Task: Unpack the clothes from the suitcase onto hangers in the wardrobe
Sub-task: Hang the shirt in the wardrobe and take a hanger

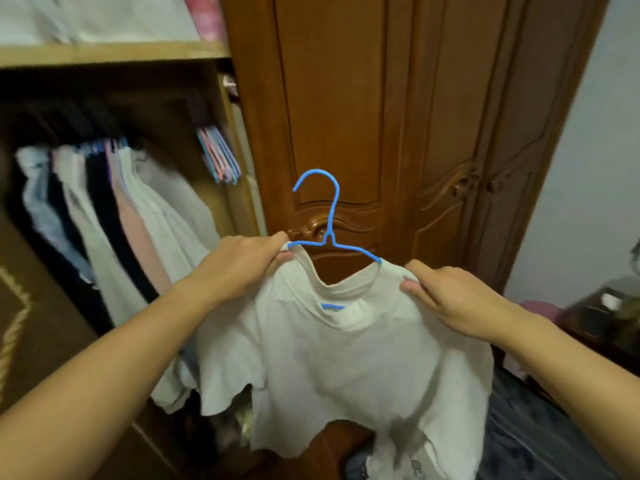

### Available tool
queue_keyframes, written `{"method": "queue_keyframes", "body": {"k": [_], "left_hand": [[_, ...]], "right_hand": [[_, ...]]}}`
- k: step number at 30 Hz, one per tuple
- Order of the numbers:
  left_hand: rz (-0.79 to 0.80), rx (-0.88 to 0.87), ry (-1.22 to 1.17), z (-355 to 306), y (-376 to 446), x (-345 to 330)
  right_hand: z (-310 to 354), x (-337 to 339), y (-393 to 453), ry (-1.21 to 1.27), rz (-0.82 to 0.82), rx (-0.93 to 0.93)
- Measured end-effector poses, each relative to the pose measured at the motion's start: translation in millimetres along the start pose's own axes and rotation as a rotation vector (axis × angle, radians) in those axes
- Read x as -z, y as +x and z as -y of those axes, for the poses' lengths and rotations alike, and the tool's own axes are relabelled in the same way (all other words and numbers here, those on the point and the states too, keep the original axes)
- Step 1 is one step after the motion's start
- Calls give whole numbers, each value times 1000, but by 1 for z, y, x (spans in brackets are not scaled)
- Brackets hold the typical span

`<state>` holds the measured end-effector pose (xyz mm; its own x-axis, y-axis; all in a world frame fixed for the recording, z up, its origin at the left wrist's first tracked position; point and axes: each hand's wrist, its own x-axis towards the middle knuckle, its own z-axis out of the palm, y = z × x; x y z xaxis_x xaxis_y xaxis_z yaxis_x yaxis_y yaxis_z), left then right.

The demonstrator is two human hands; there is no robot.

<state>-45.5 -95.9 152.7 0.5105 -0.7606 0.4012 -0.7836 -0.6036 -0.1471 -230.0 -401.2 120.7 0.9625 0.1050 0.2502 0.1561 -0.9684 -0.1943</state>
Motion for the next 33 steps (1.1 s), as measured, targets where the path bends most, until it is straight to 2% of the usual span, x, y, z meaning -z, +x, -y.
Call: {"method": "queue_keyframes", "body": {"k": [2,5,9,10,11,12,14,16,17,18,22,25,30,33], "left_hand": [[99,75,7,37,-8,-5],[270,280,-53,98,-25,-25],[312,466,-42,150,-23,-44],[318,504,-13,159,-18,-48],[286,537,30,174,-11,-47],[208,556,66,187,-4,-42],[-113,572,94,218,10,-16],[-468,552,201,255,26,29],[-590,549,285,270,35,54],[-644,570,357,284,44,77],[-511,689,572,344,69,129],[-399,695,601,384,68,139],[-390,642,568,403,67,138],[-368,639,526,402,65,142]], "right_hand": [[11,-4,21,61,-1,-9],[32,-5,50,293,-46,-16],[73,-6,97,849,231,22],[81,-9,108,843,205,20],[87,-11,127,755,104,11],[91,-9,143,658,-13,-25],[97,1,175,545,-162,-95],[107,10,208,554,-224,-128],[115,10,225,560,-241,-129],[125,7,243,568,-250,-119],[171,-51,325,545,-203,-110],[190,-88,367,663,-229,-158],[221,-63,455,846,-421,-63],[241,-41,524,864,-438,-28]]}}
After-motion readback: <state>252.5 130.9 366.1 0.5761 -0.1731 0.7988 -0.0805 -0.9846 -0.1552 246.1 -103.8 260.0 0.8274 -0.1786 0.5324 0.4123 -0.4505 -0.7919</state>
